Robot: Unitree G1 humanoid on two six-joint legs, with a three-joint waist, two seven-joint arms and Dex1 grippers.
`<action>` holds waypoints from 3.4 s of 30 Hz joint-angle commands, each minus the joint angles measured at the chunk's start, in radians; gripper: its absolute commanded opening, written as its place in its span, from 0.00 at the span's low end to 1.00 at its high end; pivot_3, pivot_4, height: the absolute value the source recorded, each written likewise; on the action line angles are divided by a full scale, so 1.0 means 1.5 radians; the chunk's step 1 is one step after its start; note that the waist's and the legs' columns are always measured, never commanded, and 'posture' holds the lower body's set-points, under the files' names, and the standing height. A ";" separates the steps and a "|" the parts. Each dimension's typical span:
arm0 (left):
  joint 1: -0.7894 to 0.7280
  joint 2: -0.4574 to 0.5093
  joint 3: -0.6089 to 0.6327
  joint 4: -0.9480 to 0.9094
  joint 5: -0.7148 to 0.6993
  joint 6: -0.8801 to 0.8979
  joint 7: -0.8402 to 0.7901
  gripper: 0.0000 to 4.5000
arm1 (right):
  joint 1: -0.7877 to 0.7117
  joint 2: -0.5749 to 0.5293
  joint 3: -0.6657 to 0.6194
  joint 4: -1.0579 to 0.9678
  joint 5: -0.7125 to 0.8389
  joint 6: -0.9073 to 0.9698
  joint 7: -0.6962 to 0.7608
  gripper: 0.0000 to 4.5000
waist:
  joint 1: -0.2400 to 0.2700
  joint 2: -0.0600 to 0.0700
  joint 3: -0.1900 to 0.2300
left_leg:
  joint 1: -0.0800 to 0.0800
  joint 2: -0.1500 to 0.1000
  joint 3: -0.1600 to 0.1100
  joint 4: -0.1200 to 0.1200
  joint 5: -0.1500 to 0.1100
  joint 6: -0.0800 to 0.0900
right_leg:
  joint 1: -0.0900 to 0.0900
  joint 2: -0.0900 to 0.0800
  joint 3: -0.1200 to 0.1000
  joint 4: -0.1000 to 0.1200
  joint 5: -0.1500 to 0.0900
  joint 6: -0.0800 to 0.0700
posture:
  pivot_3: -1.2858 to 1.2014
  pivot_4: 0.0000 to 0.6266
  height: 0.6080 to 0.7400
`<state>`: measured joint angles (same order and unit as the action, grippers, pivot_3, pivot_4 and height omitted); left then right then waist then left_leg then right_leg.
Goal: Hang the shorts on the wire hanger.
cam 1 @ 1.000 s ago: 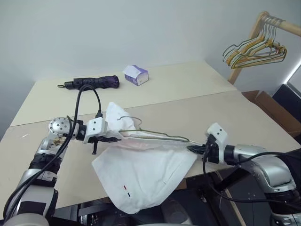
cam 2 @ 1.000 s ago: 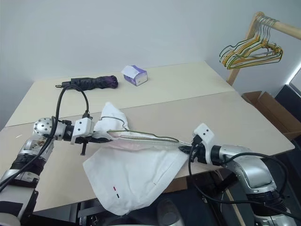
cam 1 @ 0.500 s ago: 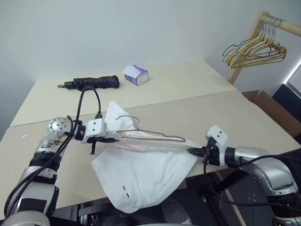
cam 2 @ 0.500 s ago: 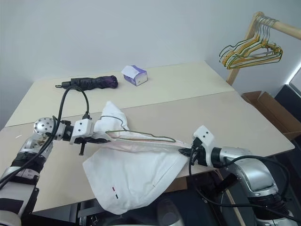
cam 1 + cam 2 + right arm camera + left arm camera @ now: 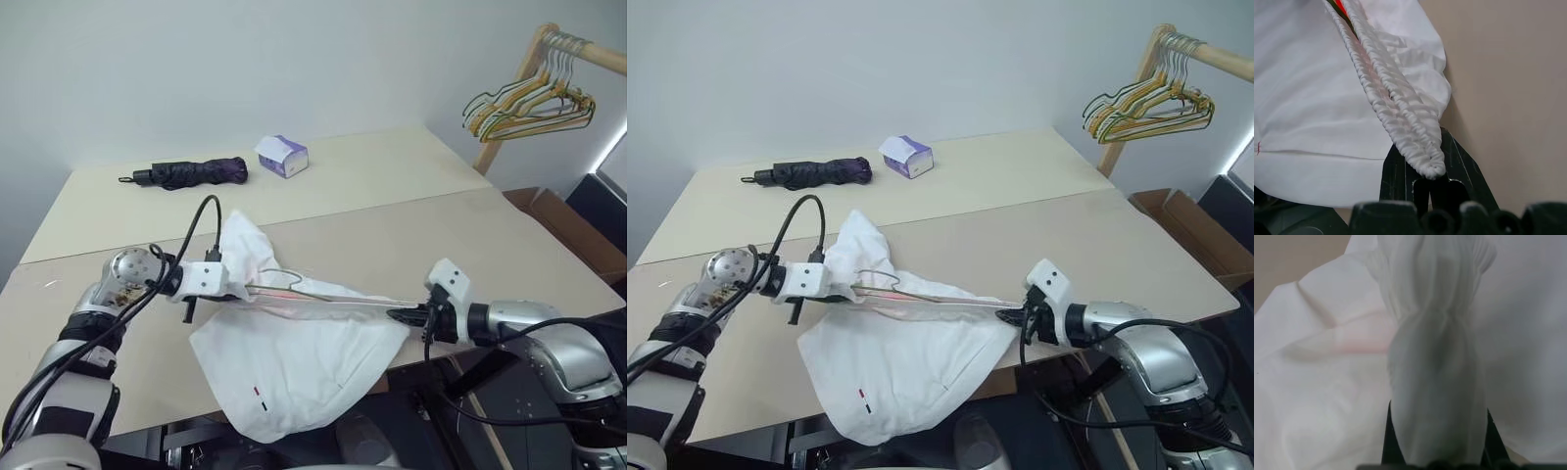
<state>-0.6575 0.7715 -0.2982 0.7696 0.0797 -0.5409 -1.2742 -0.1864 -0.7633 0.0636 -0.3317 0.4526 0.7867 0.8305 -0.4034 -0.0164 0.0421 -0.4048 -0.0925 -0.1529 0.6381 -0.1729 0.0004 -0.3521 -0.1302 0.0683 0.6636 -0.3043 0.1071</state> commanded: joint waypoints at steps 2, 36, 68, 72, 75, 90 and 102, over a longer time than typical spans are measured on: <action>-0.021 0.005 0.026 0.038 0.003 0.053 0.025 0.00 | -0.047 -0.020 -0.024 -0.068 -0.006 0.014 -0.023 0.01 | 0.001 0.000 0.000 | 0.000 0.000 0.000 0.000 0.000 0.000 | 0.000 0.000 0.000 0.000 0.000 0.000 | 0.36 0.00 1.00; -0.055 -0.059 0.072 -0.136 -0.088 0.187 -0.062 0.00 | -0.370 -0.070 0.257 0.017 -0.132 0.083 0.057 0.98 | -0.005 0.000 0.000 | -0.001 0.000 0.000 0.000 0.000 0.000 | -0.001 -0.001 0.000 0.000 0.000 0.000 | 0.37 0.00 1.00; -0.026 -0.116 0.125 -0.219 -0.171 0.266 -0.021 0.51 | -0.256 -0.034 0.107 -0.044 -0.054 0.241 0.123 0.00 | -0.015 0.000 0.000 | -0.001 0.000 -0.001 0.000 0.000 0.000 | -0.001 -0.001 -0.001 0.000 0.000 0.000 | 0.36 0.00 1.00; -0.002 -0.128 0.164 -0.250 -0.179 0.302 0.061 0.77 | -0.158 -0.021 0.027 -0.131 -0.012 0.323 0.064 0.00 | -0.016 0.000 0.000 | -0.001 0.000 -0.001 0.000 0.000 0.000 | 0.000 -0.001 -0.001 0.000 0.000 0.000 | 0.35 0.00 1.00; 0.010 -0.136 0.190 -0.283 -0.177 0.319 0.129 0.96 | -0.101 0.005 -0.032 -0.183 0.009 0.386 0.013 0.00 | -0.017 0.000 0.000 | -0.001 0.000 -0.001 0.001 0.000 0.000 | -0.001 -0.001 0.000 0.001 0.000 0.000 | 0.35 0.00 1.00; 0.014 -0.235 0.306 -0.690 -0.482 0.710 0.372 0.96 | -0.044 0.118 -0.282 -0.205 -0.022 0.552 -0.250 0.00 | -0.016 0.000 0.000 | -0.002 0.000 -0.001 0.001 0.000 0.000 | 0.000 -0.001 0.000 0.000 0.000 0.000 | 0.33 0.00 1.00; -0.041 -0.231 0.326 -0.811 -0.694 0.885 0.498 0.96 | -0.246 0.052 -0.420 0.095 -0.019 0.552 -0.450 0.00 | -0.019 0.005 -0.003 | 0.000 0.000 0.003 0.002 0.000 0.000 | 0.002 0.000 0.000 0.000 0.000 0.000 | 0.34 0.00 1.00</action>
<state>-0.6927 0.4098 0.1938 -0.4209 -0.9415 0.7726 -0.5368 -0.4934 -0.6660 -0.4976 -0.2247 0.4155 1.6068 0.2030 -0.4326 -0.0094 0.0371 -0.4049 -0.0926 -0.1470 0.6405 -0.1730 0.0008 -0.3496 -0.1303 0.0683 0.6630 -0.3044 0.1070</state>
